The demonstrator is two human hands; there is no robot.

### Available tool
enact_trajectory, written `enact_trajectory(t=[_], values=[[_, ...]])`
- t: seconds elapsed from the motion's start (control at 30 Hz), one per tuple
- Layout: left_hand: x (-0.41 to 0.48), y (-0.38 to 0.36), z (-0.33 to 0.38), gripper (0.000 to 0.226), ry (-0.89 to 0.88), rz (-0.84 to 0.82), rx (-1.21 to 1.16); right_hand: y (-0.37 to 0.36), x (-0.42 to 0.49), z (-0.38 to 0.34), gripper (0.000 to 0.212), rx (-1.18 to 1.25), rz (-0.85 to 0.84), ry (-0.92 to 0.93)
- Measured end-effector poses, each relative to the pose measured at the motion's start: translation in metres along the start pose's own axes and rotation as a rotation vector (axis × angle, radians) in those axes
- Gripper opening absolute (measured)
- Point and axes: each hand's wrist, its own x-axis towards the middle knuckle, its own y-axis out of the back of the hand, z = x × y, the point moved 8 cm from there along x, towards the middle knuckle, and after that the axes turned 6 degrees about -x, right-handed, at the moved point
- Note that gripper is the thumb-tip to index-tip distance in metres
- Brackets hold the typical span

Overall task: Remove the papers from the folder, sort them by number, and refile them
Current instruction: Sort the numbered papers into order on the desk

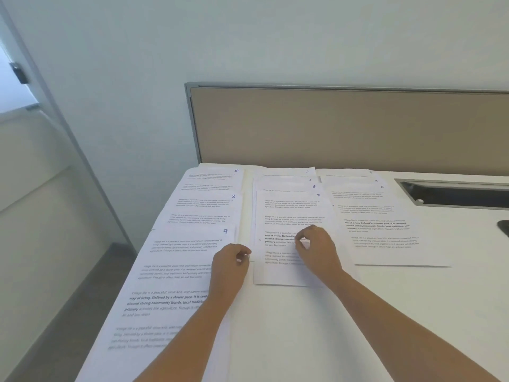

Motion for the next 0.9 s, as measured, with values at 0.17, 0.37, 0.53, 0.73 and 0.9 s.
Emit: enact_trajectory(t=[0.17, 0.37, 0.53, 0.73, 0.9], values=[[-0.020, 0.061, -0.023, 0.016, 0.059, 0.201, -0.020, -0.017, -0.026, -0.039, 0.010, -0.009, -0.019, 0.089], [-0.033, 0.110, -0.059, 0.020, 0.125, 0.218, 0.125, -0.039, -0.053, -0.063, 0.012, -0.012, -0.082, 0.121], [-0.025, 0.133, -0.064, 0.019, 0.092, 0.188, 0.210, -0.035, -0.045, -0.078, 0.006, 0.018, -0.040, 0.132], [0.000, 0.131, -0.076, 0.040, 0.070, 0.030, 0.420, -0.061, -0.013, -0.086, 0.022, 0.240, -0.241, -0.130], [0.009, 0.113, -0.097, 0.060, 0.125, -0.174, 0.627, -0.091, 0.005, -0.088, 0.024, 0.517, -0.397, -0.514]])
